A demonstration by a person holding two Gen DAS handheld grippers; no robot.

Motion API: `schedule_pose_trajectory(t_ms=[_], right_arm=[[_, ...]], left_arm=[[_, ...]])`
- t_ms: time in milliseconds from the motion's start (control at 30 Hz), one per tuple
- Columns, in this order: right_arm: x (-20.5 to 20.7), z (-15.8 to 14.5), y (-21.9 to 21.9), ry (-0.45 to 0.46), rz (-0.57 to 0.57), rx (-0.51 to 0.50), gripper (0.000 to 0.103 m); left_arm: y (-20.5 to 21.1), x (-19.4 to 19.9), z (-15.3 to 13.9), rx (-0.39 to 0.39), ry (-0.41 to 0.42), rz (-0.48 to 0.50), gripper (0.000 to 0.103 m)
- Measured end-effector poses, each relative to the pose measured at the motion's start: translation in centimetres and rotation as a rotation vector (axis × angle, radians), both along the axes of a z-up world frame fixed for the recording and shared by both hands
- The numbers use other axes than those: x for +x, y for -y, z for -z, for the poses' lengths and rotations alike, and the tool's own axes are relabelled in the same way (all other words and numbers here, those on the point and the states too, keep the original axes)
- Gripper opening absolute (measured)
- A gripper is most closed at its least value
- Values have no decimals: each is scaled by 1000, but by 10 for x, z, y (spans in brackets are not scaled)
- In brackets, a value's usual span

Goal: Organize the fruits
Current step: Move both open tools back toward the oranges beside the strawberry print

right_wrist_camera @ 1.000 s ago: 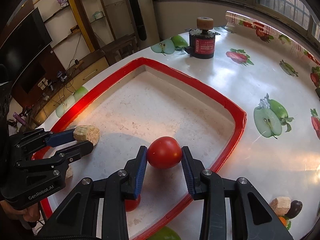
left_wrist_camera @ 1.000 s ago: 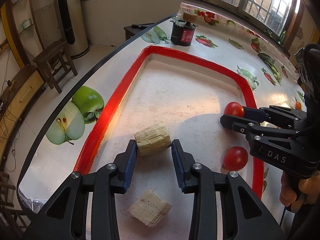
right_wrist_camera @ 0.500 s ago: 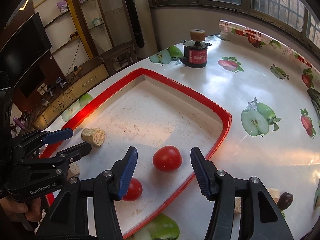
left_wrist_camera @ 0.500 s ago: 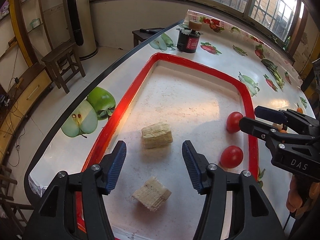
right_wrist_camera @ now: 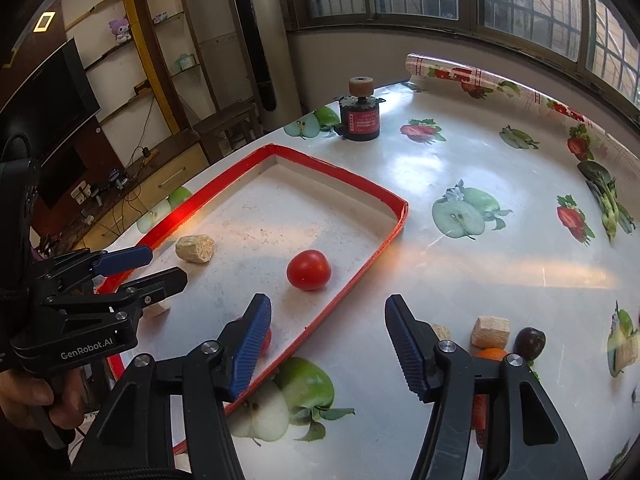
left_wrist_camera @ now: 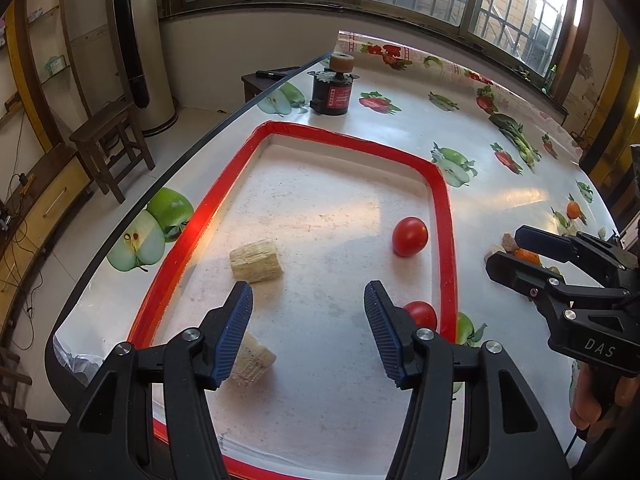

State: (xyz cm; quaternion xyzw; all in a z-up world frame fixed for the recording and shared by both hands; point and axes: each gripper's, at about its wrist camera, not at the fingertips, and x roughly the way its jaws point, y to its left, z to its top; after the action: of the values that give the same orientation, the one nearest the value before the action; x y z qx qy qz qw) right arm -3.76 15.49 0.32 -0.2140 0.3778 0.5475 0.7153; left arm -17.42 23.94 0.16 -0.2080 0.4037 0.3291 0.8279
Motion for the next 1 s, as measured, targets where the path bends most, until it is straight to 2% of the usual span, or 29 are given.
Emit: schedule_pose_trajectory(t_ms=[1000], right_arm=[[75,7,138,-11,257,-8,64]], left_arm=[[78,63,-3,-5,-5,196,57]])
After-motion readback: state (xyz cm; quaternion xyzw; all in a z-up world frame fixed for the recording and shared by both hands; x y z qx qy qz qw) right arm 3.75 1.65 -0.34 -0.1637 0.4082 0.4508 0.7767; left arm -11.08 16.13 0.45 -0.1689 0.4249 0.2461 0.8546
